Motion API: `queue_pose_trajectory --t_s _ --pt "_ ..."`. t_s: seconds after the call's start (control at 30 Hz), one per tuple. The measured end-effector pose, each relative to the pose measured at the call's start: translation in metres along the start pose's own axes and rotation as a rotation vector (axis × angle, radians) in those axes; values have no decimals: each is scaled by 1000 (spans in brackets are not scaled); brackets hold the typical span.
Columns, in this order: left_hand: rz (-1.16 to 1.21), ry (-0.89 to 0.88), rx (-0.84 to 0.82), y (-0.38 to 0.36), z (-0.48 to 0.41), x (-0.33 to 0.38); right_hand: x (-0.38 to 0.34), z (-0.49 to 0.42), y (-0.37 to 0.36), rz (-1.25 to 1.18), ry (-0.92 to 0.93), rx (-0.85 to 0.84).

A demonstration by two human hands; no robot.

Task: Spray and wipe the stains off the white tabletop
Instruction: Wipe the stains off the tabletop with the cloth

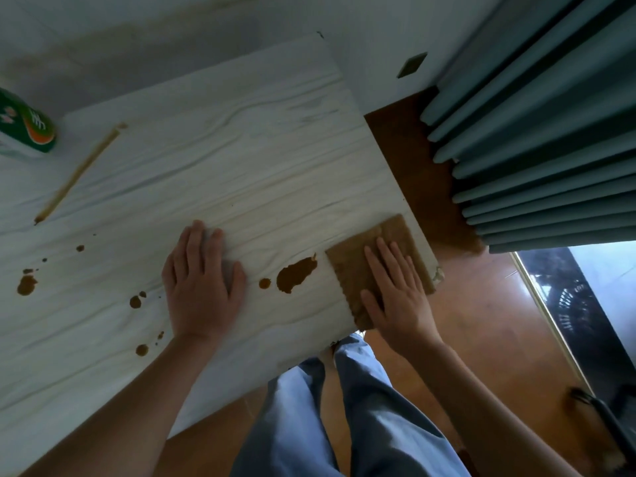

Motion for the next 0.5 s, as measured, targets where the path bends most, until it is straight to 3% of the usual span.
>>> queue_pose_trajectory --t_s 0.2,0.37,0.5 --pt "6 7 3 1 1 1 26 -68 23 -4 -161 103" --pt "-25 -8 -4 -2 1 -1 -3 -131 31 -40 -249 169" --pt "-7 7 -11 -1 1 1 -20 -99 15 -52 -159 115"
Point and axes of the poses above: each hand's wrist, its own z-axis away from the middle knuckle, its own y-axis out of the back of the hand, x = y × z, the point moved 2 cm from there along -z, towards the middle knuckle
